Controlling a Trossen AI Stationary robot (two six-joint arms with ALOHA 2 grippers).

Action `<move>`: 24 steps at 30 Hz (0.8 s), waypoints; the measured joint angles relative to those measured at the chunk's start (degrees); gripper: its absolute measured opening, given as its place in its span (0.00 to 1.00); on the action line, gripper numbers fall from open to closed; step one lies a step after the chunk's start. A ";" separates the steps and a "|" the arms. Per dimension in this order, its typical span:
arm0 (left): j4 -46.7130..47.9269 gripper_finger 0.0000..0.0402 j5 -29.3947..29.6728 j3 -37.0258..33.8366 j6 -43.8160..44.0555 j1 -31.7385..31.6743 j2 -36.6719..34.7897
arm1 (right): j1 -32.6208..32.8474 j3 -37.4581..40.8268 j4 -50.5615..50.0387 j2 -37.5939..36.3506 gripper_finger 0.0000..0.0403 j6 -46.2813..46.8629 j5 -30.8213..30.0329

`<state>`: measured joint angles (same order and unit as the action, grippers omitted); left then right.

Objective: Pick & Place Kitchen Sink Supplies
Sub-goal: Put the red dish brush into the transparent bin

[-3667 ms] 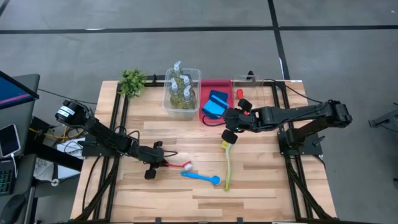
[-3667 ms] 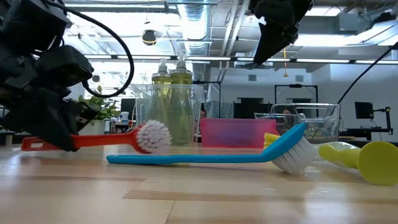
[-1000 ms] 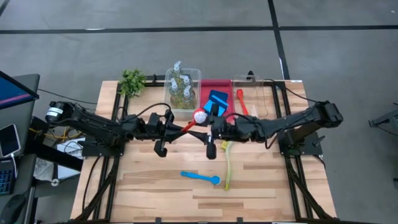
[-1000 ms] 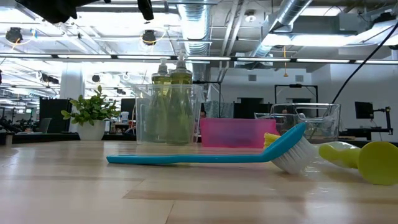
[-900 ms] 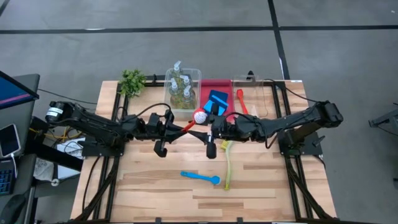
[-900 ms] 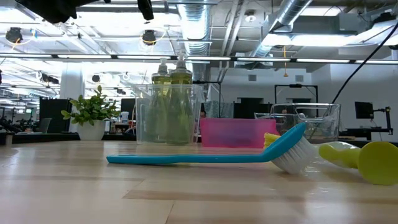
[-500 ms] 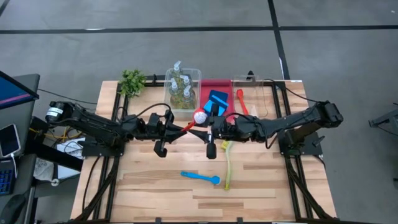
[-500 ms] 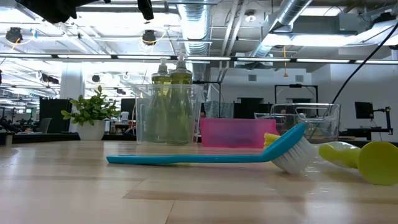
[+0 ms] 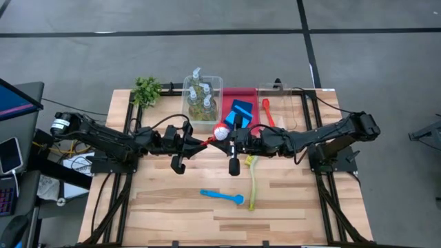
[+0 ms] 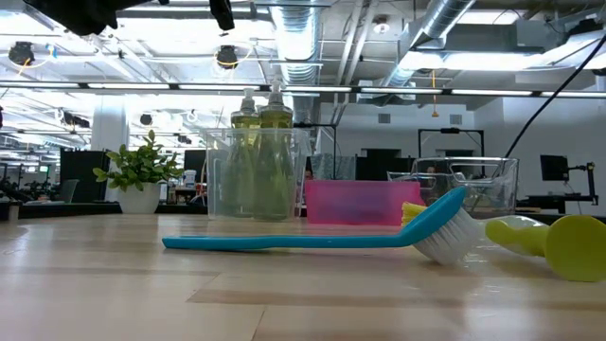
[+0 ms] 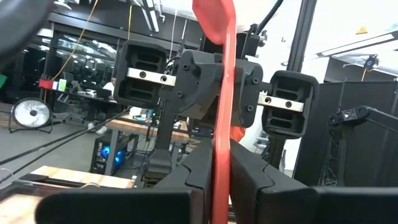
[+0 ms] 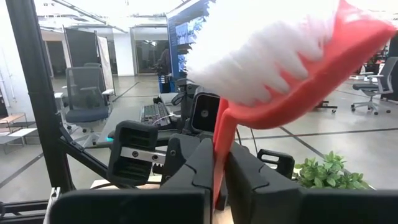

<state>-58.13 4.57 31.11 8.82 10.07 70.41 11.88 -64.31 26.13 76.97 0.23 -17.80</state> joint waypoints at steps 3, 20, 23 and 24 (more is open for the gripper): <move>0.01 0.08 0.03 0.00 0.00 0.00 0.00 | -0.01 0.00 0.01 0.00 0.03 0.01 -0.02; 0.11 0.10 0.09 0.00 0.47 0.00 0.00 | -0.02 0.00 -0.11 0.00 0.02 -0.30 -0.17; 0.11 0.12 0.17 0.00 0.67 0.00 0.00 | -0.02 0.00 -0.13 0.00 0.02 -0.43 -0.17; 0.10 0.12 0.27 0.00 0.69 0.00 0.00 | -0.04 0.00 -0.13 0.00 0.02 -0.45 -0.19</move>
<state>-58.03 4.85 31.11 9.51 10.07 70.41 11.84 -64.31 26.00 76.97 -0.22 -18.00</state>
